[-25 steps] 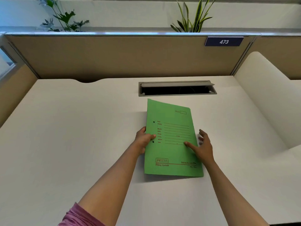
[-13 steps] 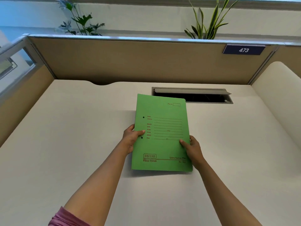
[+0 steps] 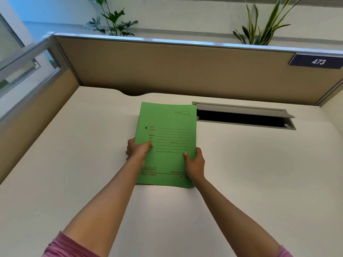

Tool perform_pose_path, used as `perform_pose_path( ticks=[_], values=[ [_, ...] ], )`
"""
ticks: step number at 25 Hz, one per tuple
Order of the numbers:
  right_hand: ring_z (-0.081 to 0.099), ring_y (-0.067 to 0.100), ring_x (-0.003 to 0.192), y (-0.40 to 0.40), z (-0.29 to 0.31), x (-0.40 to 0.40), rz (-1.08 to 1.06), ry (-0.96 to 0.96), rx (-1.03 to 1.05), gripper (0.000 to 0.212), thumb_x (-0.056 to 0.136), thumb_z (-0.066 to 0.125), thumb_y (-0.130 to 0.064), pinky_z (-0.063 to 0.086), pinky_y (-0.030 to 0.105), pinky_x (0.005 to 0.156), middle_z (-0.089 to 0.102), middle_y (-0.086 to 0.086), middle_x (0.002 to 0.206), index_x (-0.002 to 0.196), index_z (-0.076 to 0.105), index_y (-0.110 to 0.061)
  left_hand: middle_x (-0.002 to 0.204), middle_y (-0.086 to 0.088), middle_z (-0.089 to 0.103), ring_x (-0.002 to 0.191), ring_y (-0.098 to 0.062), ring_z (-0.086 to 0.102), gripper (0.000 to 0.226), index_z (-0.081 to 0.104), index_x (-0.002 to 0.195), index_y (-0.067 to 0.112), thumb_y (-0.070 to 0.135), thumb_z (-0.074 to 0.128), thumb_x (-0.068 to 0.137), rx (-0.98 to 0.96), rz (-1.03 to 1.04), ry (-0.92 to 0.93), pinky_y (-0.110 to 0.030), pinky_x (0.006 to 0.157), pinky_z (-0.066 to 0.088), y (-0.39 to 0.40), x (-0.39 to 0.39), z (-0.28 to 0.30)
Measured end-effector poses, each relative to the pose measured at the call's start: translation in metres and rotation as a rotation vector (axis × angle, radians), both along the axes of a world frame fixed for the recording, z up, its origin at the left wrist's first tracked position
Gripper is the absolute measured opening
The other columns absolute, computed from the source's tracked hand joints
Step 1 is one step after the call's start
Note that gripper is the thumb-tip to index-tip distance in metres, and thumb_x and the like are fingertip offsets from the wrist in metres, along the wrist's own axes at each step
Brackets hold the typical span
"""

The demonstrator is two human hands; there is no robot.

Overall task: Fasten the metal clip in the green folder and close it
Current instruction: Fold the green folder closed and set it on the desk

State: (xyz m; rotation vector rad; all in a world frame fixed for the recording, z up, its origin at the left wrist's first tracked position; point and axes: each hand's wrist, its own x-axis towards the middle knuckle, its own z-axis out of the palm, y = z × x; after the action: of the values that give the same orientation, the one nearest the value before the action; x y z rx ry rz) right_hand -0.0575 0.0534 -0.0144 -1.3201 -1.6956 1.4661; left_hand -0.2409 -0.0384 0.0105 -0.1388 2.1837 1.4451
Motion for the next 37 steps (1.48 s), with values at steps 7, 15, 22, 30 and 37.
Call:
perform_pose_path(
  ticks=[7,15,22,30,37],
  values=[
    [0.042,0.027,0.132,0.005,-0.004,-0.051,0.241,-0.224,0.038,0.076,0.083,0.066,-0.008,0.033,0.047,0.111,0.042,0.007,0.145,0.146,0.023,-0.012,0.138,-0.011,0.049,0.132,-0.032,0.036,0.087,0.035,0.141,0.021,0.024,0.082,0.068,-0.199,-0.062,0.215,-0.044,0.105,0.031,0.002,-0.045,-0.014],
    [0.034,0.035,0.130,0.017,-0.005,-0.081,0.401,-0.443,0.139,0.105,0.070,0.083,-0.024,0.036,0.046,0.109,0.030,0.015,0.139,0.148,0.015,-0.008,0.142,-0.012,0.041,0.133,-0.035,0.030,0.103,0.022,0.151,0.029,0.022,0.085,0.069,-0.291,-0.252,0.408,-0.049,0.111,0.023,-0.009,-0.070,-0.034],
    [0.034,0.034,0.129,0.013,-0.008,-0.085,0.382,-0.496,0.188,0.112,0.071,0.084,-0.031,0.039,0.048,0.106,0.030,0.014,0.140,0.151,0.008,-0.007,0.152,-0.007,0.033,0.141,-0.032,0.025,0.118,0.019,0.153,0.029,0.038,0.092,0.061,-0.320,-0.371,0.458,-0.049,0.114,0.020,-0.017,-0.078,-0.043],
    [0.031,0.032,0.129,0.004,-0.012,-0.082,0.378,-0.511,0.277,0.105,0.074,0.080,-0.036,0.036,0.044,0.106,0.027,0.013,0.143,0.150,0.013,-0.007,0.167,-0.007,-0.004,0.153,-0.026,-0.012,0.121,0.007,0.158,0.024,0.062,0.079,0.068,-0.496,-0.512,0.395,-0.054,0.121,-0.006,-0.019,-0.077,-0.049],
    [-0.008,0.030,0.151,-0.017,-0.028,-0.070,0.593,-0.595,0.507,0.092,0.093,0.044,-0.056,0.001,0.040,0.123,-0.007,0.012,0.163,0.154,-0.002,-0.005,0.166,-0.005,-0.019,0.151,-0.025,-0.024,0.098,-0.005,0.159,0.025,0.079,0.033,0.086,-0.670,-0.642,0.555,-0.055,0.115,-0.020,-0.026,-0.030,-0.067]
  ],
)
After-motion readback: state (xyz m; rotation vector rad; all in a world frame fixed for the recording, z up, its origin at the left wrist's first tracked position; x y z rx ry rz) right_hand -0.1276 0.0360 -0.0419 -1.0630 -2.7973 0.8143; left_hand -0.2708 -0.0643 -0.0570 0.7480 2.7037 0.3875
